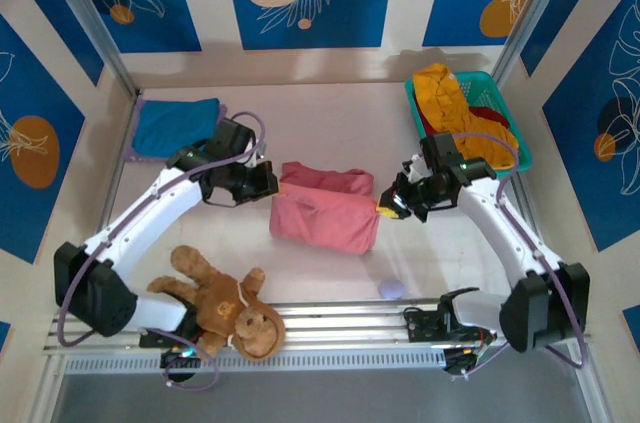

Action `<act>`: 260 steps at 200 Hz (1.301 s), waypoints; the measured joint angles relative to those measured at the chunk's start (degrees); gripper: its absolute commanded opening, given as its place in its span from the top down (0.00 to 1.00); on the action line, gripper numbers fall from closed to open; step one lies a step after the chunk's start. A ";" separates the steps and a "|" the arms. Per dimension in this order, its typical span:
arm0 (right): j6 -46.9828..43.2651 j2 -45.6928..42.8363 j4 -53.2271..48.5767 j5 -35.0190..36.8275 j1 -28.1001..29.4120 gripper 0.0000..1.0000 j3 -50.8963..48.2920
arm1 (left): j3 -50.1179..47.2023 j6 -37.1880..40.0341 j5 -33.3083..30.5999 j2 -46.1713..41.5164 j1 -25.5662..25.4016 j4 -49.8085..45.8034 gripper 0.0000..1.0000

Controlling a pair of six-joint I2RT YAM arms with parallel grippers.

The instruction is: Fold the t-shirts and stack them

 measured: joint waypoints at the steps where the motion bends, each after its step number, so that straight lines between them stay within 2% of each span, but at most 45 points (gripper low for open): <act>1: -0.17 0.35 0.13 -0.07 -0.15 1.00 0.15 | 0.09 0.04 0.07 0.15 0.07 0.00 1.00; 61: -5.84 24.26 5.38 -3.32 -5.33 1.00 15.04 | 10.54 6.73 3.87 17.55 6.86 1.36 1.00; 71: -6.78 29.44 5.73 -3.65 -5.79 0.89 19.06 | 12.92 8.17 4.31 21.88 7.82 1.64 0.99; 80: -7.08 33.31 5.92 -3.76 -6.03 0.74 22.27 | 15.34 9.18 5.05 25.70 8.55 1.81 0.78; 87: -7.69 36.37 6.25 -3.72 -6.21 0.64 24.68 | 17.68 10.16 5.64 29.29 9.09 1.95 0.71; 97: -7.96 39.85 6.56 -3.69 -6.23 0.56 27.36 | 21.18 11.43 6.40 34.42 9.94 2.19 0.65; 107: -8.87 42.01 6.32 -3.45 -6.23 0.53 29.38 | 24.57 11.85 6.73 38.84 10.64 2.10 0.61; 122: -9.38 42.73 5.51 -2.58 -6.21 0.52 30.88 | 28.28 12.70 7.04 43.52 11.74 2.14 0.56; 134: -9.90 42.03 4.31 -1.88 -6.12 0.52 31.67 | 30.21 13.07 7.13 45.29 12.63 1.86 0.55; 170: -10.40 35.89 3.19 -0.92 -4.74 0.52 29.66 | 31.87 12.96 7.41 43.67 13.55 2.38 0.53; 208: -8.50 31.76 5.75 -1.75 -0.28 0.53 23.17 | 24.72 10.36 8.15 37.16 11.32 6.43 0.52; 236: -6.71 34.88 8.83 -2.73 2.62 0.53 20.17 | 20.52 8.59 8.57 36.46 7.76 9.62 0.51; 260: -5.84 39.28 11.37 -2.67 3.80 0.53 18.67 | 18.75 8.24 8.52 39.19 5.92 10.88 0.51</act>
